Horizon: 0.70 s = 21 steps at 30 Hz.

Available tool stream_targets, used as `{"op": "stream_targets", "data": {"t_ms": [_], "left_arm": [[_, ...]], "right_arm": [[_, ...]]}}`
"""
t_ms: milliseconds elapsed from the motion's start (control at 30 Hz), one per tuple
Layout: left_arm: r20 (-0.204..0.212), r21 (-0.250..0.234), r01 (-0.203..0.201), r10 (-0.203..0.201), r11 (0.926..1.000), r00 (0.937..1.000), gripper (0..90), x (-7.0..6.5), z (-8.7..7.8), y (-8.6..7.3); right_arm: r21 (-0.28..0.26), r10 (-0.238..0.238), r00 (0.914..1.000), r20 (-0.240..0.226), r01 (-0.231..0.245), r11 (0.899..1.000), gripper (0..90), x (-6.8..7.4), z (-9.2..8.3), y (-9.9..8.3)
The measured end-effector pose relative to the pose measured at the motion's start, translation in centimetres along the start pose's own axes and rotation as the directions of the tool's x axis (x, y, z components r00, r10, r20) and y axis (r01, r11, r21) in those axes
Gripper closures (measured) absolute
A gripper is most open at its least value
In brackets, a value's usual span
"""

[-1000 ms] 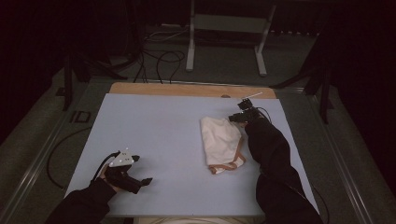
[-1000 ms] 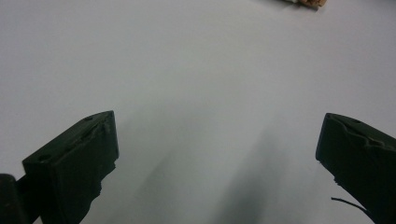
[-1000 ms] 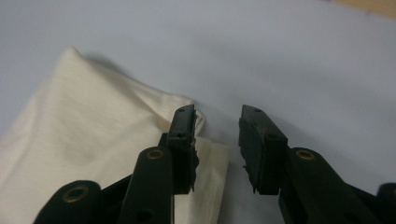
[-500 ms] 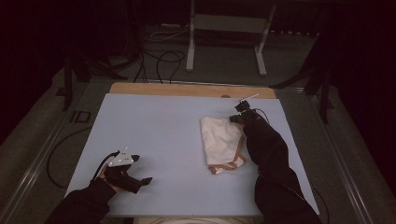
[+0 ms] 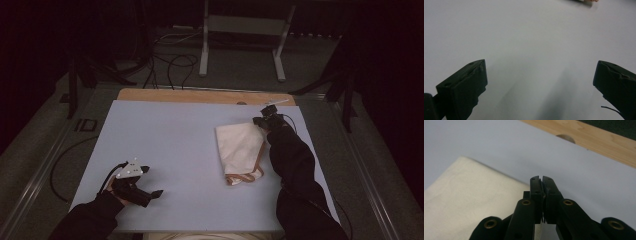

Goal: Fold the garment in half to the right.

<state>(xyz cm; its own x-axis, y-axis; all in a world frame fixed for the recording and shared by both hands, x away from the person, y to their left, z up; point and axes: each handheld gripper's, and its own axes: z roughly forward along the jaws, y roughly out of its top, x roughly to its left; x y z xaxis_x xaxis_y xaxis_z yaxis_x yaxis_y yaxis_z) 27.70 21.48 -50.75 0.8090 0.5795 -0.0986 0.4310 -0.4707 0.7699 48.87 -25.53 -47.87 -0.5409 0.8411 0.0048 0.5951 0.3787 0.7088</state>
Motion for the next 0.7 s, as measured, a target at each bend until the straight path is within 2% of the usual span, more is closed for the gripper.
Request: {"op": "stream_targets", "data": {"t_ms": [300,700], "left_arm": [[-0.002,0.0,-0.002,0.002,1.0,1.0,0.0,0.0,-0.1,0.0],[-0.004,-0.003,-0.003,0.003,1.0,1.0,0.0,-0.1,-0.2,0.1]], "right_arm": [[0.021,0.003,1.0,0.008,-0.004,1.0,87.9,0.0,0.9,-0.6],[0.076,0.007,0.9998,0.021,-0.009,0.997,86.7,0.0,2.5,-1.7]]}}
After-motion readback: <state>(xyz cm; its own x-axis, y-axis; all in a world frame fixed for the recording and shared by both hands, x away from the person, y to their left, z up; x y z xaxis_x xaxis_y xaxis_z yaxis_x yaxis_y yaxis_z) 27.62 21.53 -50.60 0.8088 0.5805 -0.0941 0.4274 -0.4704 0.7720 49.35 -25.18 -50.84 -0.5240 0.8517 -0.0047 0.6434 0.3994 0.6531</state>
